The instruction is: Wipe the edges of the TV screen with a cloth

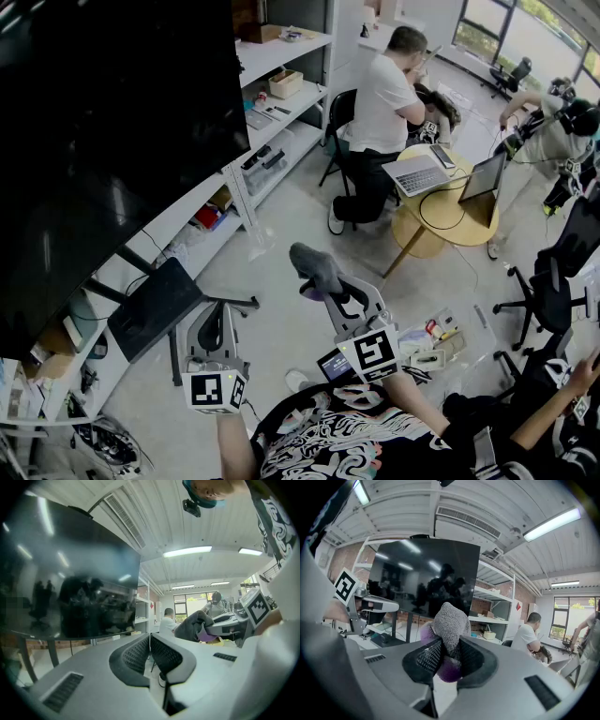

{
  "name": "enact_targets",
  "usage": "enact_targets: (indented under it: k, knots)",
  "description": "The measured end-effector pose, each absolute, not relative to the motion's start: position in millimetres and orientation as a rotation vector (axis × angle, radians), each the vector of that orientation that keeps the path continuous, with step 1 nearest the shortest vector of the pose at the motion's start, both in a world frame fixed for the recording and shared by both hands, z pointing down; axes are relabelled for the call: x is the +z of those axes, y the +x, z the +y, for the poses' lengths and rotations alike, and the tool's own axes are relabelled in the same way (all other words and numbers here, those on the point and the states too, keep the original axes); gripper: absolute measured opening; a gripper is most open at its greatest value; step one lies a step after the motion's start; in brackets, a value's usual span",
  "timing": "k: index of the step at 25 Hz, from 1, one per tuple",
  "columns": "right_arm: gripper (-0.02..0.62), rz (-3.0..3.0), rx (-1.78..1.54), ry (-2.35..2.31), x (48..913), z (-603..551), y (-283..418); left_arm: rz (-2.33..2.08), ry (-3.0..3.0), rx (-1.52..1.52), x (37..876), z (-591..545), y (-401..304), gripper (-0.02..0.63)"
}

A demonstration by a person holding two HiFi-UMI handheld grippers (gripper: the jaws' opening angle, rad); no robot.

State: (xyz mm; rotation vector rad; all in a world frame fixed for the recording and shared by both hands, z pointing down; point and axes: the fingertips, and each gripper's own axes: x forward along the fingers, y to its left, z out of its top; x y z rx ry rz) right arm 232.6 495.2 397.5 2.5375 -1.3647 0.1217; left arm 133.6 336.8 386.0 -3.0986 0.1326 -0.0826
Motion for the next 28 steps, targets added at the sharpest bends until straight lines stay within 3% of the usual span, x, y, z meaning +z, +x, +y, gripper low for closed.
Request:
enact_targets:
  k: [10,28]
  knots:
    - [0.094,-1.366,0.148,2.563,393.3,502.6,233.0,0.22,-3.068,-0.175,388.5,340.1,132.2,0.02]
    - [0.094,-1.345,0.202,2.653,406.0,452.2,236.1,0.552,-3.061,-0.193,399.4,241.4,90.5,0.02]
